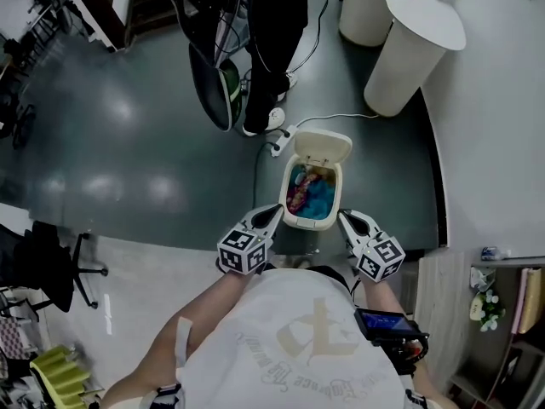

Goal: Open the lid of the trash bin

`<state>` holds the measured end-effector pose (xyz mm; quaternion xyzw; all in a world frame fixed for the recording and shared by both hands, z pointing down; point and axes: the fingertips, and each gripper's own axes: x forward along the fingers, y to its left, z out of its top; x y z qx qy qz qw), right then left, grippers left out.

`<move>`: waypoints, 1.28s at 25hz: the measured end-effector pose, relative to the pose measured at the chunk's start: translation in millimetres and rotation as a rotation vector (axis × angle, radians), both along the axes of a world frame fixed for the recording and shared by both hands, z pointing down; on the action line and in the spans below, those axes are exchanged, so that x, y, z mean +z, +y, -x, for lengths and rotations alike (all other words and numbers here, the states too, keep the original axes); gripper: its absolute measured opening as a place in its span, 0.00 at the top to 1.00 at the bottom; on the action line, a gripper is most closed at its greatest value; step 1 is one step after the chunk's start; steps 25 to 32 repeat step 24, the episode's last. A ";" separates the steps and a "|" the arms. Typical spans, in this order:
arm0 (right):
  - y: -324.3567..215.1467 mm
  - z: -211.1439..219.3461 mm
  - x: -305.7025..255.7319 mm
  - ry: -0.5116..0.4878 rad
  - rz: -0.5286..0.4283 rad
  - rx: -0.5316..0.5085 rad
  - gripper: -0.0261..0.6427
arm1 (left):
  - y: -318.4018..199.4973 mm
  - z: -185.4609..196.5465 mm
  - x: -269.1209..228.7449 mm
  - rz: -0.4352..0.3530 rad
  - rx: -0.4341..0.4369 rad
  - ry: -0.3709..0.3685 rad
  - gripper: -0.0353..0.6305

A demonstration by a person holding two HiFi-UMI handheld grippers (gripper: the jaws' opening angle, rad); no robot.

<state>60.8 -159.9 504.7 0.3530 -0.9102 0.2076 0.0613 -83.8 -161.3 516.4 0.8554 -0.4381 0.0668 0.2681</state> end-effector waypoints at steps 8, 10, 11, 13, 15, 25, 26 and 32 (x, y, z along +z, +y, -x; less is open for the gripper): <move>9.1 -4.3 -2.8 0.002 -0.004 0.011 0.95 | 9.5 -3.5 -2.4 -0.007 0.033 -0.005 0.93; 8.9 -5.0 -4.2 0.001 -0.006 0.015 0.95 | 8.6 -4.5 -3.4 -0.012 0.037 -0.007 0.93; 8.8 -5.4 -4.6 0.000 -0.007 0.016 0.95 | 8.3 -5.2 -3.7 -0.013 0.039 -0.007 0.92; 8.7 -6.1 -5.0 -0.002 -0.010 0.019 0.95 | 8.3 -7.2 -3.4 -0.013 0.044 -0.007 0.93; 7.6 -6.4 -5.8 -0.007 -0.015 0.023 0.95 | 9.0 -10.8 -2.1 -0.011 0.054 -0.010 0.93; 6.9 -8.7 0.0 -0.014 -0.010 0.024 0.95 | 10.9 -24.3 6.0 -0.001 0.086 -0.012 0.92; 6.9 -8.7 0.0 -0.014 -0.010 0.024 0.95 | 10.9 -24.3 6.0 -0.001 0.086 -0.012 0.92; 6.9 -8.7 0.0 -0.014 -0.010 0.024 0.95 | 10.9 -24.3 6.0 -0.001 0.086 -0.012 0.92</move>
